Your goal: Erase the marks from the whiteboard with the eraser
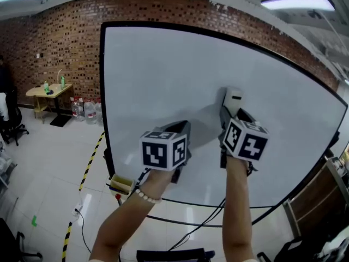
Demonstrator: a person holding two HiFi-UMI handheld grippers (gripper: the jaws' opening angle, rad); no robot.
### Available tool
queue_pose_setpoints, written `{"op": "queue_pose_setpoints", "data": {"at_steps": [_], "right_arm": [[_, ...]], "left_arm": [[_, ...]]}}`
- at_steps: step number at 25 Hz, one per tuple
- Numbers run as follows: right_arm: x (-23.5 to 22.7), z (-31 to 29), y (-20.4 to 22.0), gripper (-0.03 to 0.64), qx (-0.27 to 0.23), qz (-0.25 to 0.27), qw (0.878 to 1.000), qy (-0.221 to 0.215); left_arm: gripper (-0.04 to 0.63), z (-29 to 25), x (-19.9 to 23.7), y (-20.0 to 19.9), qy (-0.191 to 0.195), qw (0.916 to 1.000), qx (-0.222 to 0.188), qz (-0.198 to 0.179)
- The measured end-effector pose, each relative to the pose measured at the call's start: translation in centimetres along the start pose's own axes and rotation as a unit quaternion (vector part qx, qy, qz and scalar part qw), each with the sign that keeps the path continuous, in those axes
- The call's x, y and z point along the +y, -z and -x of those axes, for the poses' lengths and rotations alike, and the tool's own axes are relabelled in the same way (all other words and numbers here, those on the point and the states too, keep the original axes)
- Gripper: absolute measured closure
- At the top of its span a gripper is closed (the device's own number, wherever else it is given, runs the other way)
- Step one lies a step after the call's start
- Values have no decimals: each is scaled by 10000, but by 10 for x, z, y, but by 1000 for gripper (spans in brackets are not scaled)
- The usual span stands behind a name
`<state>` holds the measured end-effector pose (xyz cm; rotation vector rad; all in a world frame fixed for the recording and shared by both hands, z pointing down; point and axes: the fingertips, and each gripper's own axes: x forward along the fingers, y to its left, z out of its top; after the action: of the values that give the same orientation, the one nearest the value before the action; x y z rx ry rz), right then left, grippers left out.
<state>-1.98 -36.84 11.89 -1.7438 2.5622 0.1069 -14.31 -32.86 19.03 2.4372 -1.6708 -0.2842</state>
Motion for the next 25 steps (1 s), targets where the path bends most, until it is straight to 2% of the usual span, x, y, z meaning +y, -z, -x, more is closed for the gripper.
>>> {"op": "queue_pose_setpoints", "data": {"at_steps": [13, 20, 25], "right_arm": [[189, -45, 5, 368, 32, -82, 9996, 279], [305, -73, 0, 368, 134, 14, 9999, 31], [368, -87, 0, 367, 167, 8, 9998, -99]], "left_arm": [[607, 96, 155, -24, 269, 9992, 261, 151], [607, 155, 228, -33, 211, 9989, 349, 237], [607, 188, 276, -38, 74, 9987, 376, 333]]}}
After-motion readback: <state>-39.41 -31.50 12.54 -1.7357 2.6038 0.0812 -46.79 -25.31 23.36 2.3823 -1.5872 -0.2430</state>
